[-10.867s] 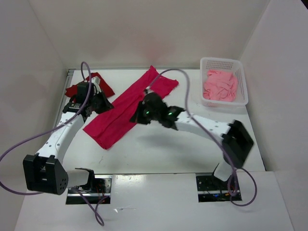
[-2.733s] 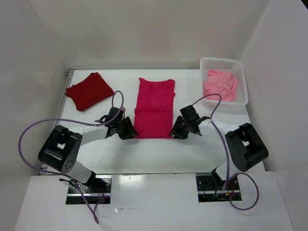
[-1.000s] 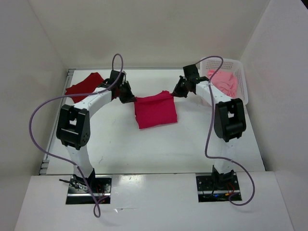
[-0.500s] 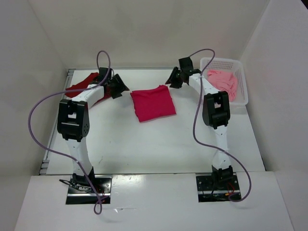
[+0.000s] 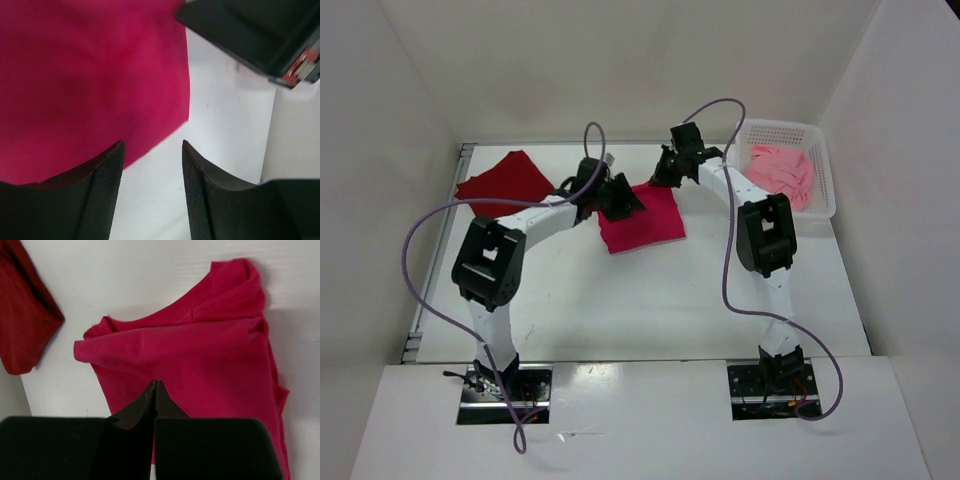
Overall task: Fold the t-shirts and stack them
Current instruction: Smooth out wrinkles on the folded tshirt
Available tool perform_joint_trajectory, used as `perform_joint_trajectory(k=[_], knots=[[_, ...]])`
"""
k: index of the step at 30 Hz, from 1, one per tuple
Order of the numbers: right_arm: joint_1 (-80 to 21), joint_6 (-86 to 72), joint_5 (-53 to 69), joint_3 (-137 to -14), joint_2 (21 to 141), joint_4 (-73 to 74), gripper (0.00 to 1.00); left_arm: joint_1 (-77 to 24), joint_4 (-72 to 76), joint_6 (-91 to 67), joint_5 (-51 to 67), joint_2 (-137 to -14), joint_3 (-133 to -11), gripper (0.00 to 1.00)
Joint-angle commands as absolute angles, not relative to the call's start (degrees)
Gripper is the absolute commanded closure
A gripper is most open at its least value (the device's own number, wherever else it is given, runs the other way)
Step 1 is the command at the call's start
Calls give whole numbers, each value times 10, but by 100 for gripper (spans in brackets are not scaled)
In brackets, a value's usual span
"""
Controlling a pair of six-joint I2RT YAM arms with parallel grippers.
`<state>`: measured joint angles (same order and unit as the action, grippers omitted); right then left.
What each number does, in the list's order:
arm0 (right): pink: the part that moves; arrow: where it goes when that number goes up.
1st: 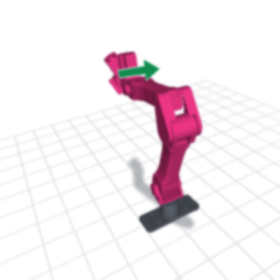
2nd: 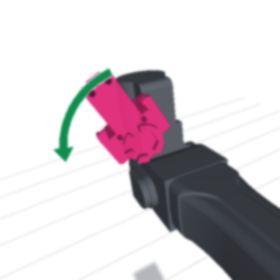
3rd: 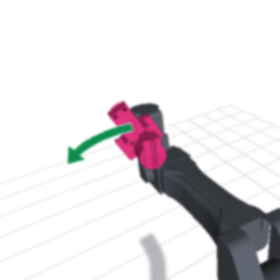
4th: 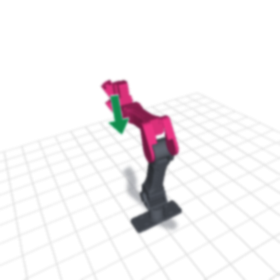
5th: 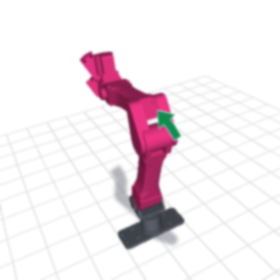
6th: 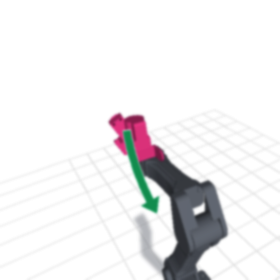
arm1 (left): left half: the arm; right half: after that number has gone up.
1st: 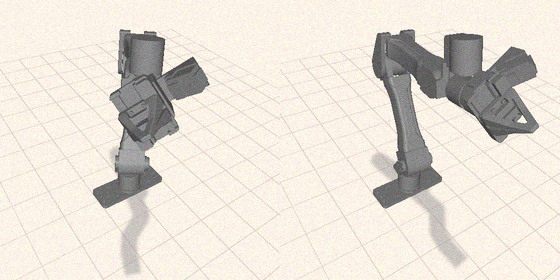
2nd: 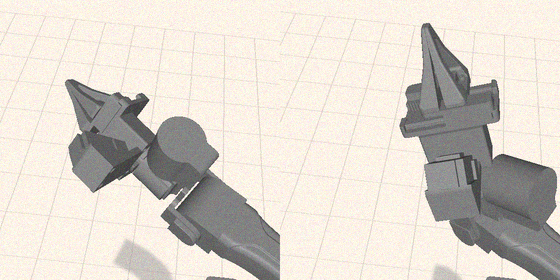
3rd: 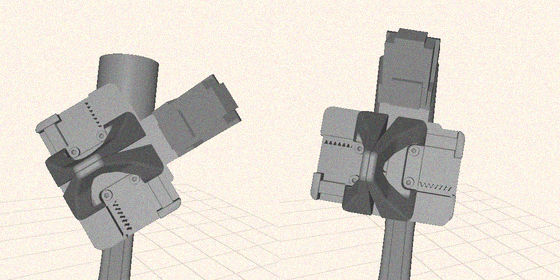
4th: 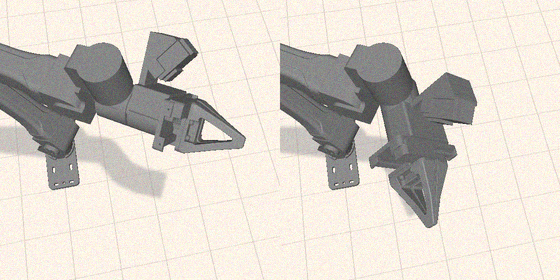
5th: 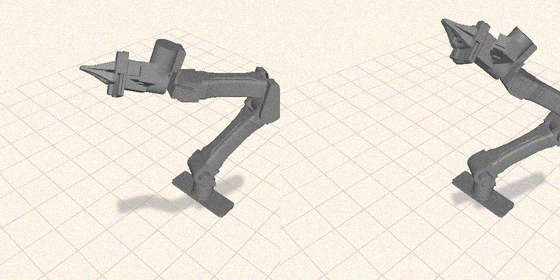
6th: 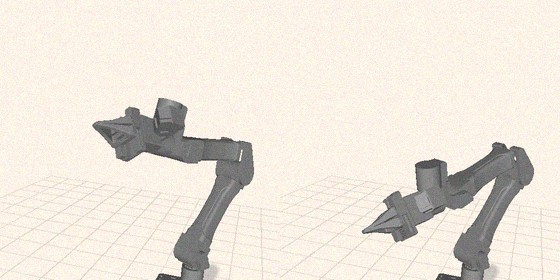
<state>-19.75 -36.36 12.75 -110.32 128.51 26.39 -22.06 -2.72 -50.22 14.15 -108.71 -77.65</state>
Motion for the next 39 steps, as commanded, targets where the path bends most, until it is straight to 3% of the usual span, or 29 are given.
perform_joint_trajectory(k=[1,12,19,25,34,39], knots=[[-199,-337,142,-1128,1314,264,100,-221,11,-526,169,-1143,-781,43],[-188,-343,170,-1505,1555,393,100,-226,24,-520,168,-1125,-658,44],[-194,-353,182,-1765,1680,538,100,-226,-4,-515,156,-988,-607,39],[-199,-328,120,-1797,1591,614,100,-206,-17,-510,156,-955,-675,38],[-236,-314,15,-1757,1416,731,100,-154,7,-520,161,-1104,-790,61],[-242,-314,-40,-1648,1246,711,100,-141,13,-520,168,-1122,-802,64]])
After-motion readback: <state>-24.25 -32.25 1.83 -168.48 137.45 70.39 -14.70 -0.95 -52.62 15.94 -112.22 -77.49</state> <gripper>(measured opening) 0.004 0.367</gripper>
